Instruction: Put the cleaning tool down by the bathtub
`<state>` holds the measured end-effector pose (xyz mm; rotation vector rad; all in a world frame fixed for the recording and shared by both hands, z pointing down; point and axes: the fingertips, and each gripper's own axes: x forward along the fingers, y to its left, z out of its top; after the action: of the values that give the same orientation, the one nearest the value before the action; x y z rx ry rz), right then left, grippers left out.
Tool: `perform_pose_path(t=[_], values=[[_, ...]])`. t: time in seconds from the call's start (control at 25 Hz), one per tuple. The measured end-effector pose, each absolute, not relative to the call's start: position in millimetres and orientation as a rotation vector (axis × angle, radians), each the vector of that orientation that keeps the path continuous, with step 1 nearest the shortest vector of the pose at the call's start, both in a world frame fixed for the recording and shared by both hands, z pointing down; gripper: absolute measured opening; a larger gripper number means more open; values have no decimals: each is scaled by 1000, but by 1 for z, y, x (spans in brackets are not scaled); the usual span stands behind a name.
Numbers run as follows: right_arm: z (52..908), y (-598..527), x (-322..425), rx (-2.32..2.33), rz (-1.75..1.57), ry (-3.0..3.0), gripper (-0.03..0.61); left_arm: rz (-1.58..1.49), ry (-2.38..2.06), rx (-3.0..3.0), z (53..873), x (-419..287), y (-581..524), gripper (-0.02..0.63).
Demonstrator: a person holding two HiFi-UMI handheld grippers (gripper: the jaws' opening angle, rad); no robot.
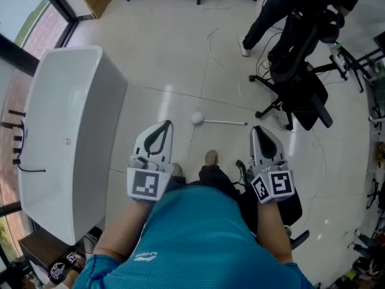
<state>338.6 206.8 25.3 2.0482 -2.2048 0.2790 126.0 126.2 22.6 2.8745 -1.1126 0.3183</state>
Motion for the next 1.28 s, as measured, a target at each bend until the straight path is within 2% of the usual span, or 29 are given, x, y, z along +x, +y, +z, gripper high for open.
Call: perform_pose_path(t=[0.44, 0.76, 0.92, 1.28], values=[[89, 134, 421, 1835, 416, -2308, 83, 353, -1241, 2857, 43, 219, 57, -2], [150, 91, 418, 1691, 375, -2321, 117, 465, -1179, 2771, 136, 217, 32, -2], [223, 64, 404, 1567, 363, -2329, 117, 484, -1207, 2746, 199, 200, 6, -2], [443, 42, 393, 1367, 363, -2275, 130, 467, -1252, 2744, 389, 190, -25, -2]])
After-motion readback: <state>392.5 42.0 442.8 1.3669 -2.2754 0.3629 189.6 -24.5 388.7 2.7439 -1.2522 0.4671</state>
